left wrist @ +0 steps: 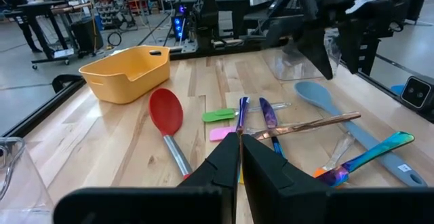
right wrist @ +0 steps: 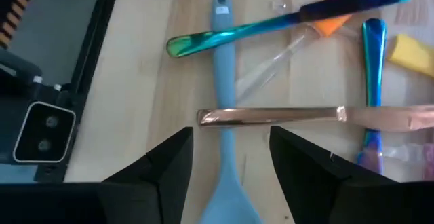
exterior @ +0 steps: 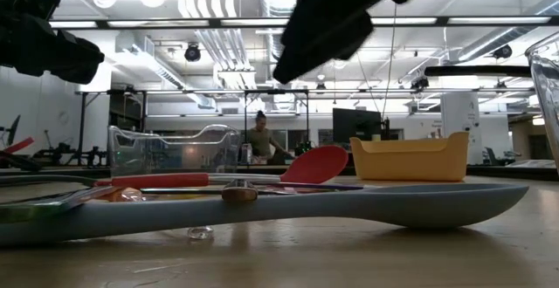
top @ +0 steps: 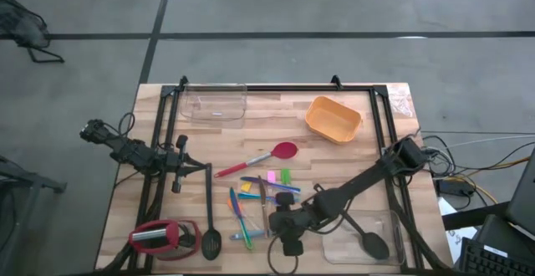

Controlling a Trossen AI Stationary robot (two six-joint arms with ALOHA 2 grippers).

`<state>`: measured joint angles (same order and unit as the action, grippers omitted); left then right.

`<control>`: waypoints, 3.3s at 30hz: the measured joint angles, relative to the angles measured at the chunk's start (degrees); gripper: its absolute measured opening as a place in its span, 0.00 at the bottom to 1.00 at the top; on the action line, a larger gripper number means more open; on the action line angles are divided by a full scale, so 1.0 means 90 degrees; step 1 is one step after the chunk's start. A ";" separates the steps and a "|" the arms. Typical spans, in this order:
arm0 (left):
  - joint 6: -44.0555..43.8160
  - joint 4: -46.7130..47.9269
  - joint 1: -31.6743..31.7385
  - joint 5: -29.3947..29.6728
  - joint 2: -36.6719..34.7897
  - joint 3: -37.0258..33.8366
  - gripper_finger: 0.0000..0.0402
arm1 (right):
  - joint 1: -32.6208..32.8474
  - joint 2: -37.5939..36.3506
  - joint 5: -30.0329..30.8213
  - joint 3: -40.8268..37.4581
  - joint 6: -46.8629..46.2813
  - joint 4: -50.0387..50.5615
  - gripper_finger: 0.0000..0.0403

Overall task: Pick & Place Kitchen Items
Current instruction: Put the yellow knife into the yellow bin

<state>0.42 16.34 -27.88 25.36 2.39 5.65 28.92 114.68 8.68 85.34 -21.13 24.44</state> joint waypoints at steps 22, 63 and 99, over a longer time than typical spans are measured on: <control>-0.0001 0.0000 0.0000 0.0000 0.0012 0.0000 0.06 | -0.0036 0.1358 -0.0523 0.1071 0.0165 0.0986 0.43; -0.0001 0.0000 0.0000 0.0000 0.0015 0.0000 0.06 | -0.0162 0.1213 0.0318 0.2651 0.0178 0.4138 0.13; -0.0001 0.0000 0.0000 0.0000 0.0014 0.0000 0.06 | -0.0283 0.1216 0.0205 0.1152 -0.0079 0.2559 0.15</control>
<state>0.42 16.33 -27.89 25.36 2.52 5.65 26.38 125.62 10.52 95.71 -21.85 47.47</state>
